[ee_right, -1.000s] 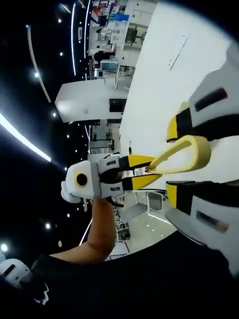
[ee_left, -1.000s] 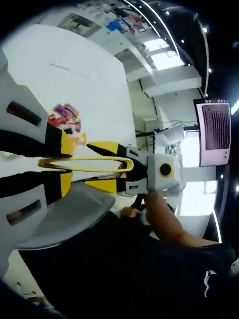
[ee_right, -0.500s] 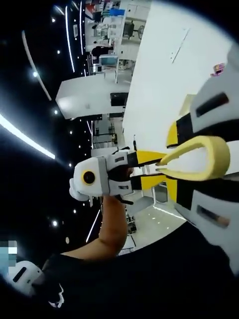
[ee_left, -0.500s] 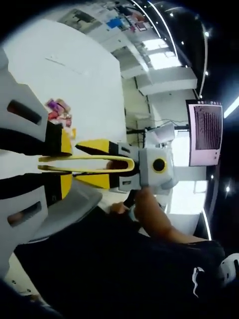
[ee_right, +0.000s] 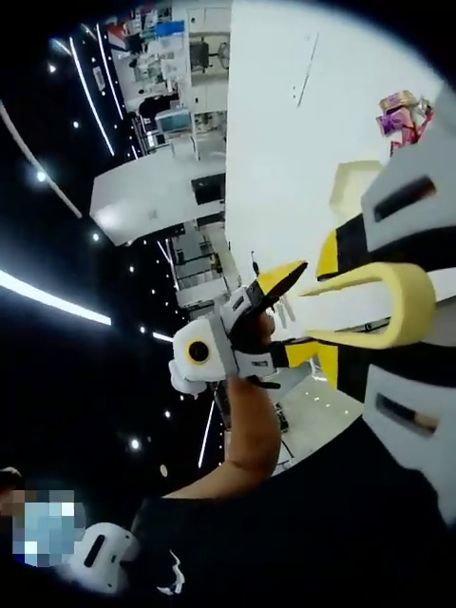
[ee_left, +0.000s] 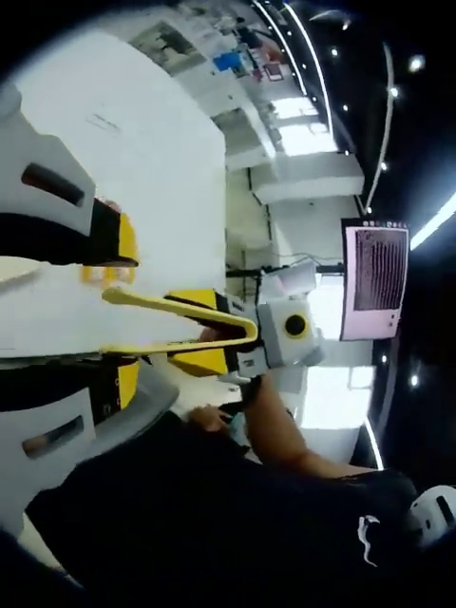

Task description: Place the target food into the container with the food tongs after gripping and lifting it, then release it inside without dropping or visibly crushing the food.

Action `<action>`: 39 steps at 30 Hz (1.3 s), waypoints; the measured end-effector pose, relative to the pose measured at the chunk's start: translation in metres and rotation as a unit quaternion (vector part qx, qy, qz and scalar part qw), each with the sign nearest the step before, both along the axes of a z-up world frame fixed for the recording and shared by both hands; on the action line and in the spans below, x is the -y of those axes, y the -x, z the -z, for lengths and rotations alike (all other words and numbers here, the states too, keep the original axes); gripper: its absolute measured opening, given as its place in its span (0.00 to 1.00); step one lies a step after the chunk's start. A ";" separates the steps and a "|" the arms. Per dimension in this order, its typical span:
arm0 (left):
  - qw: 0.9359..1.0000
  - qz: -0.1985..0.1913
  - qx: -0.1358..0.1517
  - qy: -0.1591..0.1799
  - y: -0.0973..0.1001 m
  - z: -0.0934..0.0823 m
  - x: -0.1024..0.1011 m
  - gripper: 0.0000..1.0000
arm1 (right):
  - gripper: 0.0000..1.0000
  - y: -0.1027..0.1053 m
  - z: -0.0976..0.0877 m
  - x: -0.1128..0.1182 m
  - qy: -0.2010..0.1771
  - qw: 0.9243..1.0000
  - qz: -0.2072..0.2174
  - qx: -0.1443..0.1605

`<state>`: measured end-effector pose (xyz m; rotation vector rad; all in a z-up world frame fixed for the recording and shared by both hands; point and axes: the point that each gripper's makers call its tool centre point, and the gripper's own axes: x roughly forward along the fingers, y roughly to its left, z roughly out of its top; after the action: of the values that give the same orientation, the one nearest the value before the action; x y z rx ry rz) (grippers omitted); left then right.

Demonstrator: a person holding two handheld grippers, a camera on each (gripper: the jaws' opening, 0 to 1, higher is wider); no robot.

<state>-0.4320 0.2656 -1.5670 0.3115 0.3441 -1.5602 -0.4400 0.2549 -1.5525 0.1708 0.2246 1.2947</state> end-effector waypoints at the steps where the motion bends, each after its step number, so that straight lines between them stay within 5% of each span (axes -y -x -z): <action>1: 1.000 0.000 -0.012 0.006 0.001 0.000 0.000 0.32 | 0.22 0.000 0.000 0.000 -0.001 1.000 0.000 0.001; 2: 1.000 0.011 -0.020 0.011 0.005 -0.001 0.000 0.21 | 0.21 -0.001 -0.001 0.000 -0.003 1.000 0.002 0.002; 7: 1.000 0.004 -0.024 0.014 0.006 0.000 0.000 0.10 | 0.20 -0.003 -0.003 0.000 -0.014 1.000 0.007 0.003; 9: 1.000 0.005 -0.019 0.010 0.009 0.002 0.002 0.02 | 0.20 -0.002 -0.004 -0.001 0.001 0.999 -0.003 0.039; 19: 0.997 0.012 -0.030 0.066 0.018 -0.021 0.014 0.00 | 0.31 0.001 -0.017 -0.004 -0.027 0.999 -0.018 0.027; 24: 0.997 0.030 -0.032 0.062 0.026 -0.025 0.018 0.00 | 0.33 0.008 -0.023 -0.009 -0.048 0.998 -0.042 0.006; 39: 0.998 0.038 -0.039 0.029 0.026 -0.025 0.017 0.01 | 0.31 0.014 -0.025 -0.017 -0.039 0.997 -0.062 0.007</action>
<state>-0.4582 0.2484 -1.5418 0.2200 0.3506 -1.6571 -0.4543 0.2715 -1.5273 0.2174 0.1740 1.4289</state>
